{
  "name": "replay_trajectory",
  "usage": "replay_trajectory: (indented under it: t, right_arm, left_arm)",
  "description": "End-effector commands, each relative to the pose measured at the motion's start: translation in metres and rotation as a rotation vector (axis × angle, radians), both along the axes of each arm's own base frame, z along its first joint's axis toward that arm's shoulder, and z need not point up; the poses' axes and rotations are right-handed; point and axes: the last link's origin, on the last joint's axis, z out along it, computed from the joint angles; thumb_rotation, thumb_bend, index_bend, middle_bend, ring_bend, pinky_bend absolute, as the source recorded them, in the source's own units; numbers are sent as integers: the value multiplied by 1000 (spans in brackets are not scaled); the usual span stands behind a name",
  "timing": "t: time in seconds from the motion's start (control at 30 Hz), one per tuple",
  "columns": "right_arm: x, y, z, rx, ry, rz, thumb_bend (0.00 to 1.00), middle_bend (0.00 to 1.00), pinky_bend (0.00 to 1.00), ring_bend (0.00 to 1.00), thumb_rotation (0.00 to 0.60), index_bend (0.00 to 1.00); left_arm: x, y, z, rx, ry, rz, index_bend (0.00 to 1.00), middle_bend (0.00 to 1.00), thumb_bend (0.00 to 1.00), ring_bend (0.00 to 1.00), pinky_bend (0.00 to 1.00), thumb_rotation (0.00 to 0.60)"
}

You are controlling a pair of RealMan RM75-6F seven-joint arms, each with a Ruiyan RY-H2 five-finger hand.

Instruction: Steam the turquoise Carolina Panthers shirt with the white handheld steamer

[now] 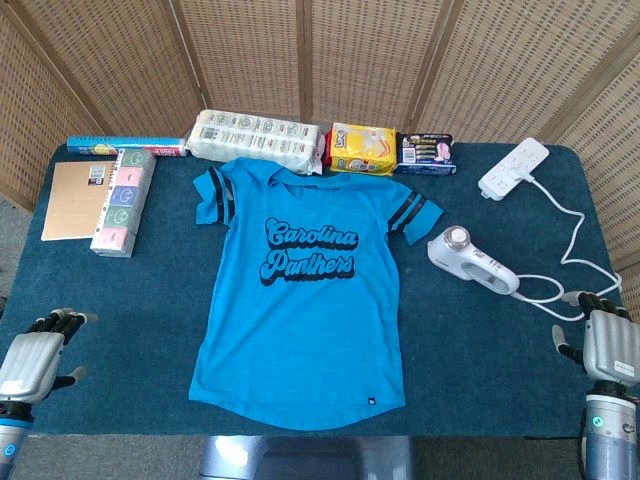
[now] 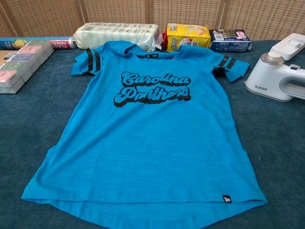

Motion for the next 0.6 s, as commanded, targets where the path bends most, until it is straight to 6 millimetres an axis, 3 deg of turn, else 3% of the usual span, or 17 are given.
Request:
replay_trajectory:
  t: [0.03, 0.47, 0.6]
  right_arm:
    - [0, 0, -1, 3, 1, -2, 375, 375, 316, 342, 600, 347]
    - [-1, 1, -2, 4, -2, -2, 375, 375, 312, 343, 600, 347]
    - [0, 4, -1, 4, -7, -3, 375, 375, 311, 343, 600, 347]
  left_arm:
    - [0, 0, -2, -7, 0, 1, 276, 318, 176, 212, 276, 600]
    - [4, 5, -8, -28, -4, -24, 277, 318, 175, 212, 275, 600]
    - [17, 5, -21, -104, -4, -88, 276, 318, 177, 213, 275, 600]
